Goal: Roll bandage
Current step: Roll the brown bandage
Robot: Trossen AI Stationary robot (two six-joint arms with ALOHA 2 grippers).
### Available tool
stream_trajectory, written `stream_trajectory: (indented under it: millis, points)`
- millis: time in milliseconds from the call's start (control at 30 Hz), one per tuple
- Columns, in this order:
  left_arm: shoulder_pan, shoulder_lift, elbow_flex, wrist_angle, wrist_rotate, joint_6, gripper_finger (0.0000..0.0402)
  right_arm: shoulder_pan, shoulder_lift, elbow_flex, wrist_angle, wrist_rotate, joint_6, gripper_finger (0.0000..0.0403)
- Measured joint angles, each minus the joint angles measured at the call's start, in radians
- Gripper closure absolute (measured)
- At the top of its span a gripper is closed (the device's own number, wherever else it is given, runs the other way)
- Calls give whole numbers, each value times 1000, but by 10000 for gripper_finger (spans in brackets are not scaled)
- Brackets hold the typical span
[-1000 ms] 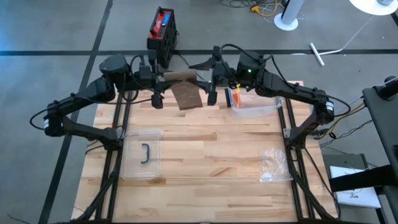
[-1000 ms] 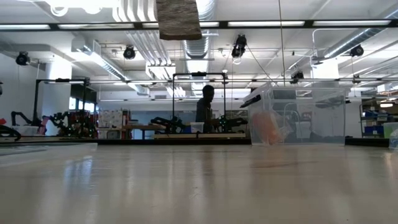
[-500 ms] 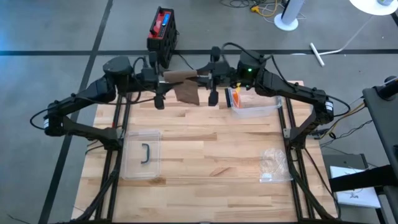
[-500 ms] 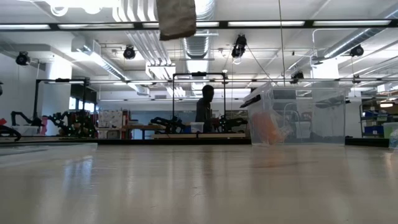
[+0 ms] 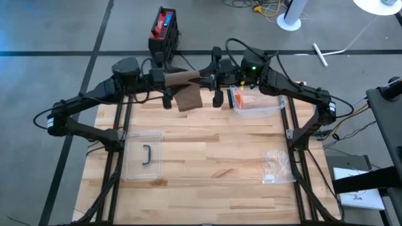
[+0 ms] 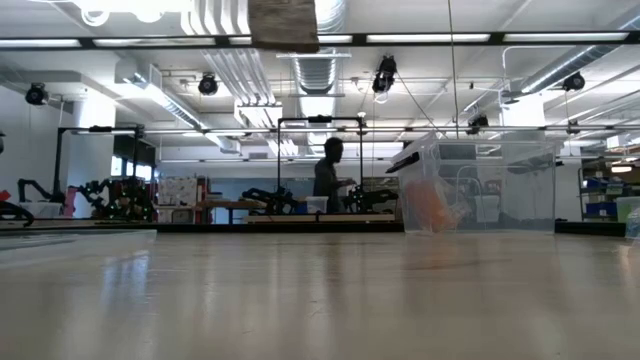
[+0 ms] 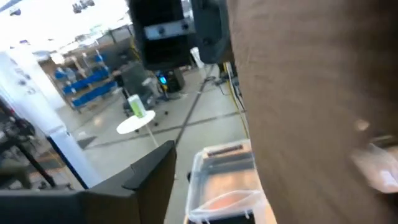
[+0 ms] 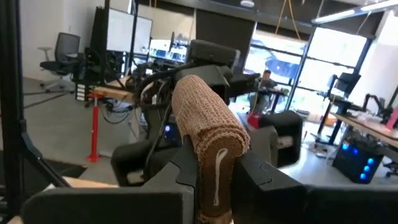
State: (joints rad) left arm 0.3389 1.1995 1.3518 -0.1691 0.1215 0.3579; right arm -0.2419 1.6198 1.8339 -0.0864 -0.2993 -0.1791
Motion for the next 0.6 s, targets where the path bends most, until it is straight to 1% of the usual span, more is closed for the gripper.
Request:
stream_trajectory:
  millis: [67,100,167,233,267,300,467,600]
  points:
    - [0,21,0,0,9,-16,196,0,7,3,-6,3,7,363]
    - [1,28,1,9,5,-31,215,0,9,7,-1,4,12,363]
    - [2,46,3,12,5,-57,269,0,9,8,-4,6,23,363]
    - [1,51,3,10,5,-79,341,0,9,8,-4,6,22,363]
    - [1,52,3,7,5,-91,370,0,9,8,-4,7,22,363]
    - [1,50,3,4,5,-105,384,0,7,8,-4,8,23,363]
    - [0,26,1,-54,4,-113,399,1,-12,8,-6,8,8,359]
    - [0,22,-23,-92,-1,-123,401,2,-21,35,-12,6,-19,351]
